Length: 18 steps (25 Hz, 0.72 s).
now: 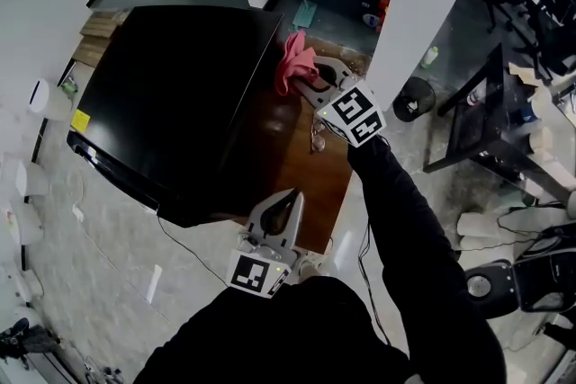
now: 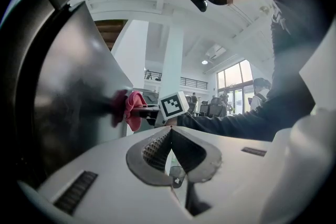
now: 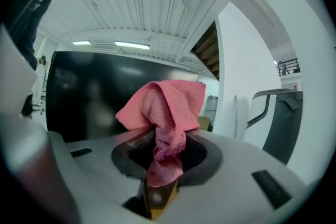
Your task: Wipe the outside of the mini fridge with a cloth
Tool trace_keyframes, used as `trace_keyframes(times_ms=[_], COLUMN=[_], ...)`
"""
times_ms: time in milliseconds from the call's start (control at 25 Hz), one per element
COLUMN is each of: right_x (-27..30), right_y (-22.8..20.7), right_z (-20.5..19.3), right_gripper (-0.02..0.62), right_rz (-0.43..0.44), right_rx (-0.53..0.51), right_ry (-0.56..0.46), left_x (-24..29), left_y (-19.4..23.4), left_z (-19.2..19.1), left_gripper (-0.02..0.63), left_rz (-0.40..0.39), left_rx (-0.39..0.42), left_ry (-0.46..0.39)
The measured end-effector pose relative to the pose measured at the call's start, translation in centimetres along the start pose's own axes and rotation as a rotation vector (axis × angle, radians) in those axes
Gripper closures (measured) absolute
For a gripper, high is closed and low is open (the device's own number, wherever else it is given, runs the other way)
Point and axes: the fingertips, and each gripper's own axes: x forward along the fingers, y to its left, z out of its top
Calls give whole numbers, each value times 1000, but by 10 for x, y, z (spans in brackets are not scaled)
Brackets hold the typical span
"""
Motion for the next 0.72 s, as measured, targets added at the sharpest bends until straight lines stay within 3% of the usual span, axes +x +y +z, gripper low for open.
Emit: trace_keyframes(times_ms=[200, 480, 720], right_x=[-41, -60, -58], right_y=[81, 225, 293], right_z=[-18, -95, -128], right_gripper=[491, 491, 491], right_rz=[159, 395, 553], right_rx=[60, 191, 210], right_ry=[-52, 31, 78], left_x=[-31, -75, -84], left_y=[-1, -3, 0], left_z=[-8, -35, -51], left_gripper=[600, 600, 600], left_rz=[-4, 14, 28], left_rx=[-31, -33, -28], left_ry=[-8, 68, 108])
